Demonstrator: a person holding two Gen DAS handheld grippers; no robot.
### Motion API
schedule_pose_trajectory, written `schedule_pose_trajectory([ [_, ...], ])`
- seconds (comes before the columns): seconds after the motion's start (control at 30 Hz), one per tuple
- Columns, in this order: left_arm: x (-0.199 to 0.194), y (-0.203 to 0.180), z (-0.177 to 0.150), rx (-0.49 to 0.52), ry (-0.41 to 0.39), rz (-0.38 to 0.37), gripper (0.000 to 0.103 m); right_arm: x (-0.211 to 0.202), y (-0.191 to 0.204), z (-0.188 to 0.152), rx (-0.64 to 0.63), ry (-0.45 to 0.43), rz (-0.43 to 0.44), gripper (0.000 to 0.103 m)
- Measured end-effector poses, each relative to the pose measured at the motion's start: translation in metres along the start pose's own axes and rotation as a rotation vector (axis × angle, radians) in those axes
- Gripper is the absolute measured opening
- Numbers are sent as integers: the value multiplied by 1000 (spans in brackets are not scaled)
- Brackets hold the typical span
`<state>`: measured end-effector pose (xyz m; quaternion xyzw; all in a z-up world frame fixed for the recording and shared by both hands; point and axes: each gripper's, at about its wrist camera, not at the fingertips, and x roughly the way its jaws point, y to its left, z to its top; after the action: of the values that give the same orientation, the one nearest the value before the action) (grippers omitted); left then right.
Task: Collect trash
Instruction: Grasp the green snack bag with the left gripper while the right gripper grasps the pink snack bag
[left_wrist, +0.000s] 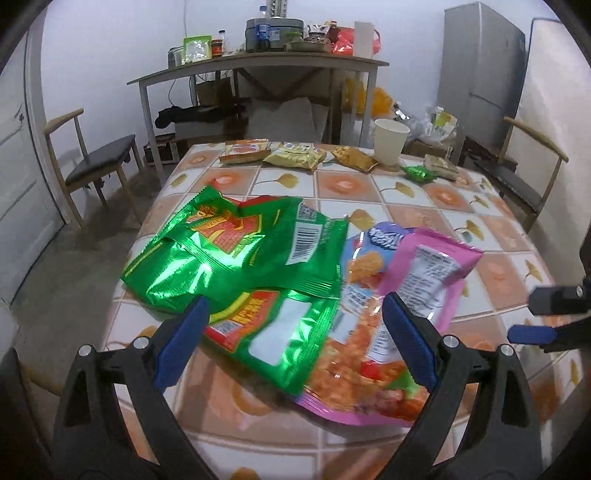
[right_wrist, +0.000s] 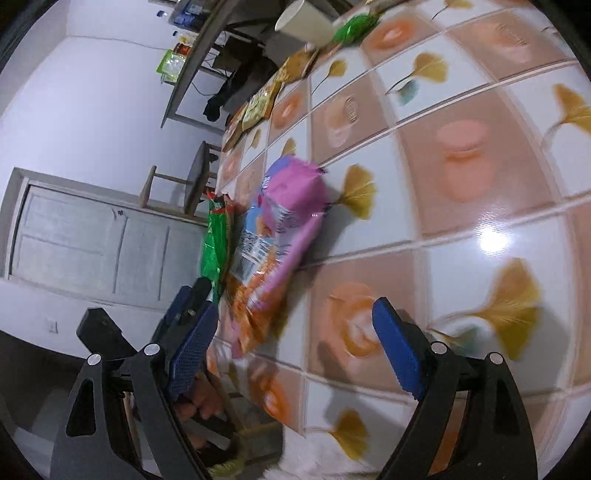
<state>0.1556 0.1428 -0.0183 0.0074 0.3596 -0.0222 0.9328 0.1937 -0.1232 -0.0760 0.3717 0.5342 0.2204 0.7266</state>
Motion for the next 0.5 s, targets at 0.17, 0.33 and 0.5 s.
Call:
schedule_pose_trajectory([
  [0.17,16,-2,4,51,22,4,90,29,13,10,13,6,20,83],
  [0.33,34,-5,6,86,71,1,72,54,16,12,22,-4,-4,75],
  [0.5,44,-1,3,60,123,-24,55,66,18,13,31,-40,-24,62],
])
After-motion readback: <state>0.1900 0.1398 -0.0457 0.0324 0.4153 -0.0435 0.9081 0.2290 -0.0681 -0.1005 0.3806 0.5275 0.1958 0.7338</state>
